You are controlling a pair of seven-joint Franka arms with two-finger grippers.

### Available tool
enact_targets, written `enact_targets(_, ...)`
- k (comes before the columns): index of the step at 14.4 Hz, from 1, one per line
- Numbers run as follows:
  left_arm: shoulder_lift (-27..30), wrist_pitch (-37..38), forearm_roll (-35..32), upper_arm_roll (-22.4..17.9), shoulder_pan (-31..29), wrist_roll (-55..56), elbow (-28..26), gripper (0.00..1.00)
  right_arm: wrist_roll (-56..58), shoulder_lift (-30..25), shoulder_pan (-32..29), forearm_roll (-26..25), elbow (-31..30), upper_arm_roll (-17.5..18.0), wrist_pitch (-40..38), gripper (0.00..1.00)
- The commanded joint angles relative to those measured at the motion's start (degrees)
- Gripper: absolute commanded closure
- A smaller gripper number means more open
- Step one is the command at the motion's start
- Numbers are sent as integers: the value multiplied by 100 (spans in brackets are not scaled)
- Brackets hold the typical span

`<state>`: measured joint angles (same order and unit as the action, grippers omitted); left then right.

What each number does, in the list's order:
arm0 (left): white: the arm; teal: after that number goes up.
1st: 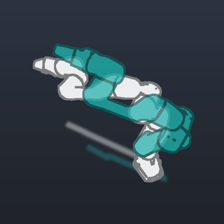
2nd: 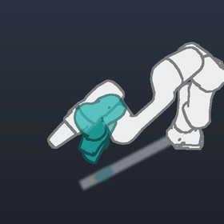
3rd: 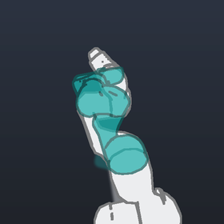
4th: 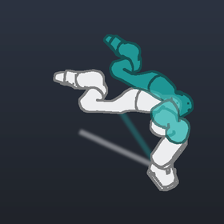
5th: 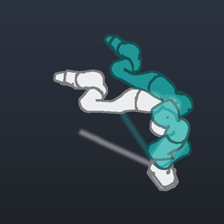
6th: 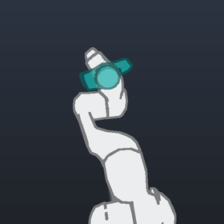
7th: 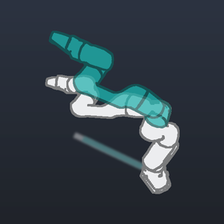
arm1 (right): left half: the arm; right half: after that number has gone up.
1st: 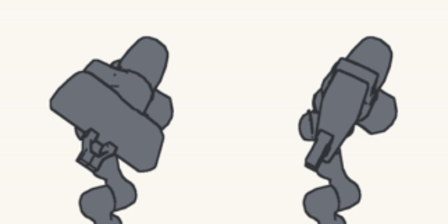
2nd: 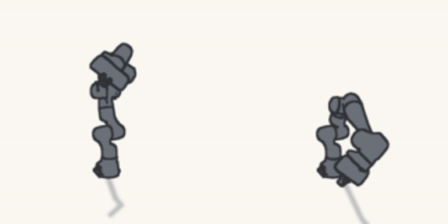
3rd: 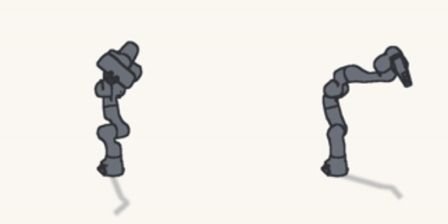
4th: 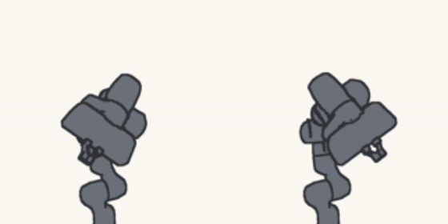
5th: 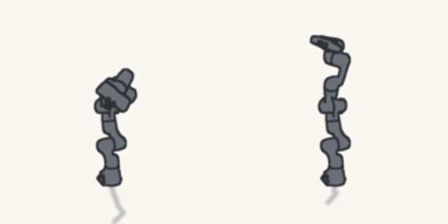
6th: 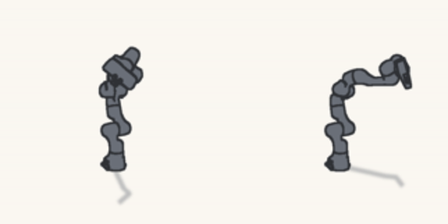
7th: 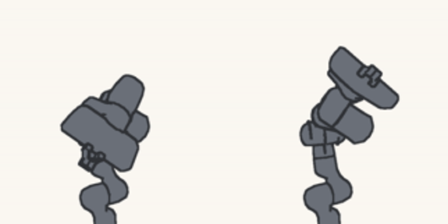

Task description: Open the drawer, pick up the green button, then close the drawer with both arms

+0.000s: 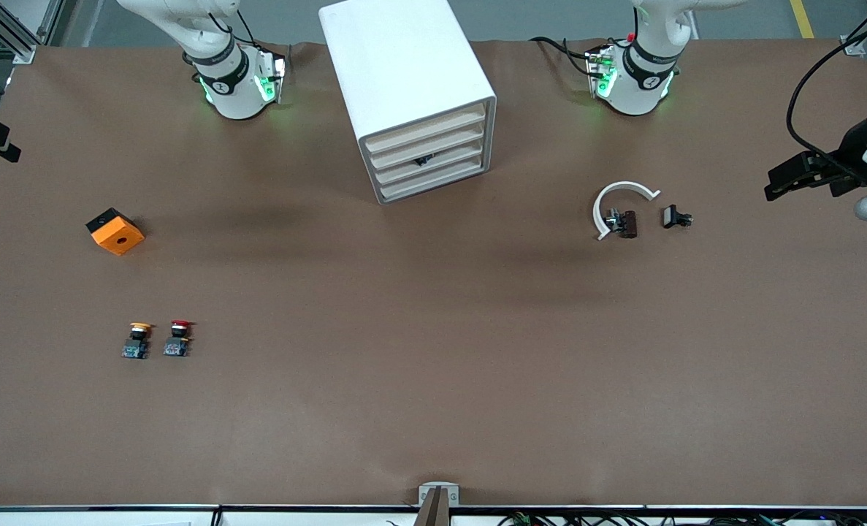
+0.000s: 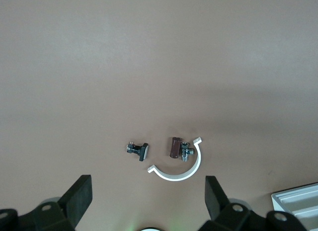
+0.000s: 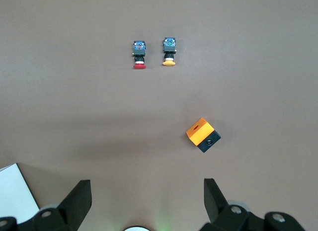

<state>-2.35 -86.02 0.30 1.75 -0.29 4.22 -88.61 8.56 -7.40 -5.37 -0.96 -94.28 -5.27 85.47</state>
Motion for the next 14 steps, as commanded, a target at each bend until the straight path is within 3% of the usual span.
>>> enact_targets(1,-353,59,94,27,-32,-62,169,0,-12,-156,-34,-106,-143,44,31,0)
enact_targets(6,-1065,-546,102,27,47,209,169,0,-21,-156,-34,-106,-143,44,22,0)
enact_targets(10,-1645,-1214,128,44,284,1254,178,0,-64,-156,-43,-27,-152,26,13,0)
enact_targets(14,-2023,-1277,549,44,556,2290,476,0,-100,-156,-43,52,-161,26,-5,0)
